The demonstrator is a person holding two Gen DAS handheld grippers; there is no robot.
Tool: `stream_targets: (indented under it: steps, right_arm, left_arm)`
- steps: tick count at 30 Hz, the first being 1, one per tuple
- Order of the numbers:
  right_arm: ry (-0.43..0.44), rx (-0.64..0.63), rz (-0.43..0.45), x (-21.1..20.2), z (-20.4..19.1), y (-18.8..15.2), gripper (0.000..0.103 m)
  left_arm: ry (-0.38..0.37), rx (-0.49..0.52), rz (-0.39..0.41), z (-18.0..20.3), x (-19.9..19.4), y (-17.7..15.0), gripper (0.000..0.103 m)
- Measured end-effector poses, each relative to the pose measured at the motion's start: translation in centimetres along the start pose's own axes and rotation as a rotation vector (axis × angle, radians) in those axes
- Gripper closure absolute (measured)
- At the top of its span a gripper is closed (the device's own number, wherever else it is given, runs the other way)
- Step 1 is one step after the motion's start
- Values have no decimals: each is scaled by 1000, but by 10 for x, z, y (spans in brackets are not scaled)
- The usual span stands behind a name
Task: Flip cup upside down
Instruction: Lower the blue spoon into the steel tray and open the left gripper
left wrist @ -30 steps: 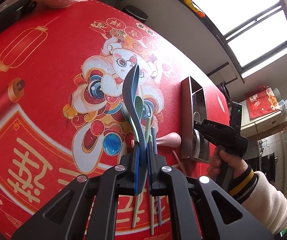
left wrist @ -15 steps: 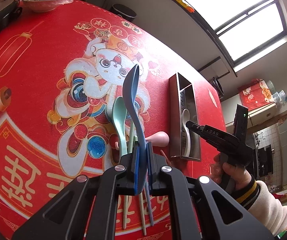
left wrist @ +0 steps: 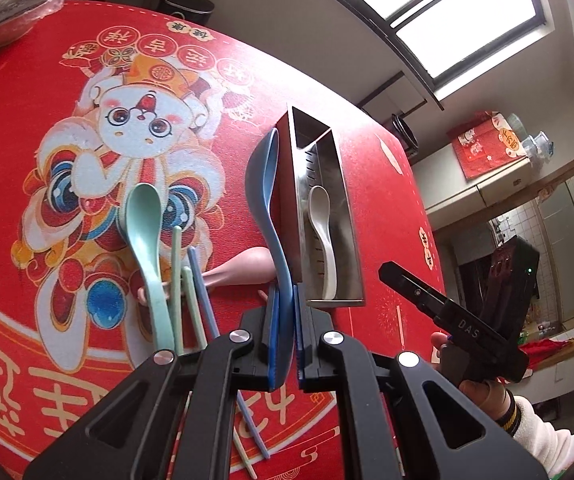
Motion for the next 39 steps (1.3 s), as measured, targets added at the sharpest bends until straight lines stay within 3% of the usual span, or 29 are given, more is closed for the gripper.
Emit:
stream_targets:
  steps: [10,20,32,39]
  right_arm:
    - [-104,-5,22,-22,36,-4,15]
    - [-156,53,18,-33,79,-5,15]
    - [-209,83,2,-40,111,-5,15]
    - [-210,91,-2,-36,113,-3,15]
  left_arm:
    - [-28,40,-79,32,51,-6,97]
    - [-53,-19,-145,68,121,0,97]
    - [-20,-123,-202,63,164,-12,97]
    - [0,-125,-219,59,171,-15,97]
Point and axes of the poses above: each gripper's, at about its wrist camera, not at the fingertips, and x roughly the way its jaws point, z to its right, y to its top, the point moved 6 cm from there along x, roughly the way its jaws point, and after that the axes turned 12 degrees about z, right-handed, at the moved point
